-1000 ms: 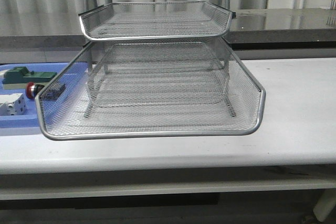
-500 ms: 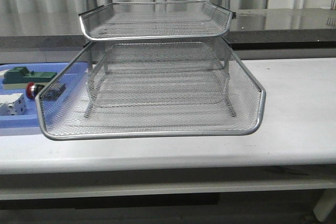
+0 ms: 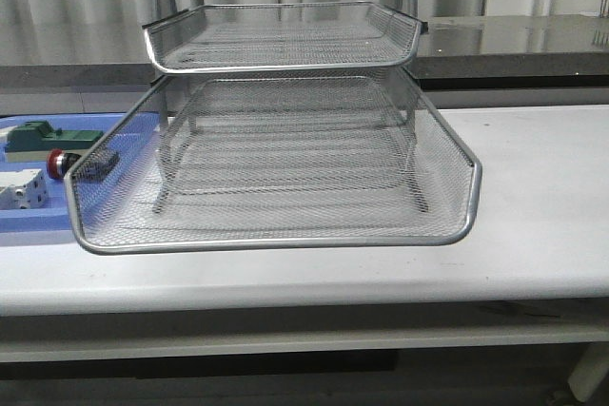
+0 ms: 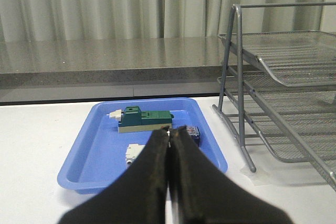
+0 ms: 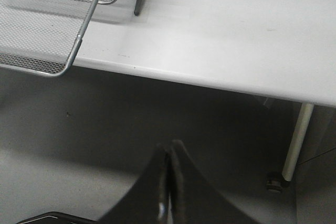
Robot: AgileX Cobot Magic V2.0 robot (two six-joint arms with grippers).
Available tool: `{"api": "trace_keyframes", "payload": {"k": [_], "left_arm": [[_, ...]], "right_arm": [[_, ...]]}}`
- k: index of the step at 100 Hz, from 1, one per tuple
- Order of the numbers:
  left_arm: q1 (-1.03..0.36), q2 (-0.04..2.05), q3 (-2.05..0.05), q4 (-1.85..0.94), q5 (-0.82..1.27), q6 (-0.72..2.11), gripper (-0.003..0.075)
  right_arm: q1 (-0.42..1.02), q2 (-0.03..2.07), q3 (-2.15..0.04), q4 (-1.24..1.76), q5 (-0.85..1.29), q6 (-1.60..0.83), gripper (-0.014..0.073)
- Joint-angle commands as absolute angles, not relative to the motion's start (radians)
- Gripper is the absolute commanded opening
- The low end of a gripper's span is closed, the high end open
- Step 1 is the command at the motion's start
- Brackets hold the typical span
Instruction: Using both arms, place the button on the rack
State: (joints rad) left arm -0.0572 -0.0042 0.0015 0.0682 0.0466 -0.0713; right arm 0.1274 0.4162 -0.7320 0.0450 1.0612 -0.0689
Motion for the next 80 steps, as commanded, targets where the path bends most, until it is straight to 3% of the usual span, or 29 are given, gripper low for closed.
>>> {"api": "trace_keyframes", "payload": {"k": [1,62,80], "left_arm": [[-0.058,-0.036,0.048,0.064,-0.031,-0.082,-0.0020],[-0.058,-0.036,0.044,0.062,-0.060,-0.082,-0.0020],[-0.058,-0.029,-0.011,-0.089,-0.038,-0.082,-0.0020]], "right_arm": [[0.123,0.423,-0.765,0.037,1.006,-0.069,-0.0067],[0.123,0.423,-0.765,0.037,1.006,-0.069,-0.0067],[0.123,0.423,-0.765,0.037,1.006,-0.069,-0.0067]]}}
